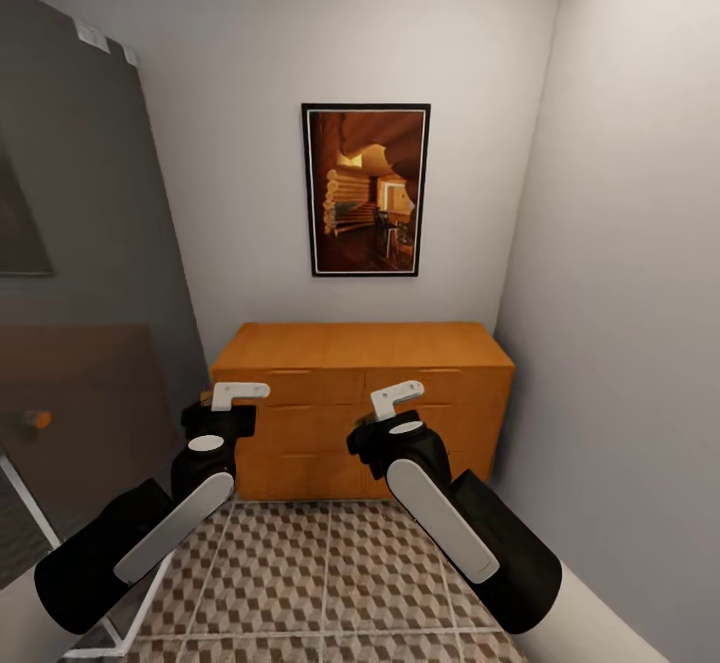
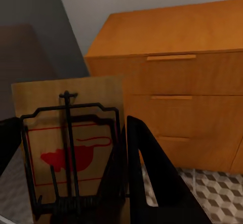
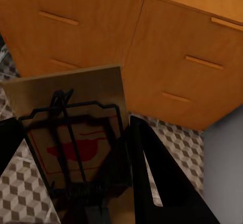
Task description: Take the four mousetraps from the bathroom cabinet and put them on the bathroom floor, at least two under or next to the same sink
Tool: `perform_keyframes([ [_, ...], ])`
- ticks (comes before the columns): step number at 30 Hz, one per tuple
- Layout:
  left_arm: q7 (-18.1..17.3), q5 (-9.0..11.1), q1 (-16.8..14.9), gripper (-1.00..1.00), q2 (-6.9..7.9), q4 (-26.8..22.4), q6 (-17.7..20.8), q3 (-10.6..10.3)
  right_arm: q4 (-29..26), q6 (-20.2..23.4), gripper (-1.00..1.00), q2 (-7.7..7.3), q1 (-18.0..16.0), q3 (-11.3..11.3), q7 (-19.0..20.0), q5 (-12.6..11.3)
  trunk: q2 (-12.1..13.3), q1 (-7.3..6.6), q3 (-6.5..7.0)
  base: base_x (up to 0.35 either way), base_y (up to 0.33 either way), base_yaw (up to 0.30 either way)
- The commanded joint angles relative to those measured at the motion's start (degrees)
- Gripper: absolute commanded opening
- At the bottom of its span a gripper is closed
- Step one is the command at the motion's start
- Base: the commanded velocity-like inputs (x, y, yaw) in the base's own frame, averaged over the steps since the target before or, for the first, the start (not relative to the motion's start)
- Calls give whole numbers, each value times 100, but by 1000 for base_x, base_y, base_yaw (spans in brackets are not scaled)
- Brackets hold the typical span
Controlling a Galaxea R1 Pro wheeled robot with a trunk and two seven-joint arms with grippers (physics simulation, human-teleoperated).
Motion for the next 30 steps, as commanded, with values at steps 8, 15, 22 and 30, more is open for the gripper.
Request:
perform_keyframes([
  [8,53,15,-8,-100,4,-5,52,-15,-4,29,-100,8,-6,6,-61,-62,-6,1,20,-157,18,246],
  [15,57,15,-8,-100,4,-5,52,-15,-4,29,-100,9,-6,7,-61,-62,-6,1,39,-97,2,276],
  [22,61,15,-7,-100,4,-5,52,-15,-4,29,-100,10,-5,7,-62,-62,-6,1,57,-18,0,279],
  [30,62,15,-10,-100,4,-5,52,-15,-2,29,-100,13,-4,7,-62,-62,-6,1,78,-3,0,280],
])
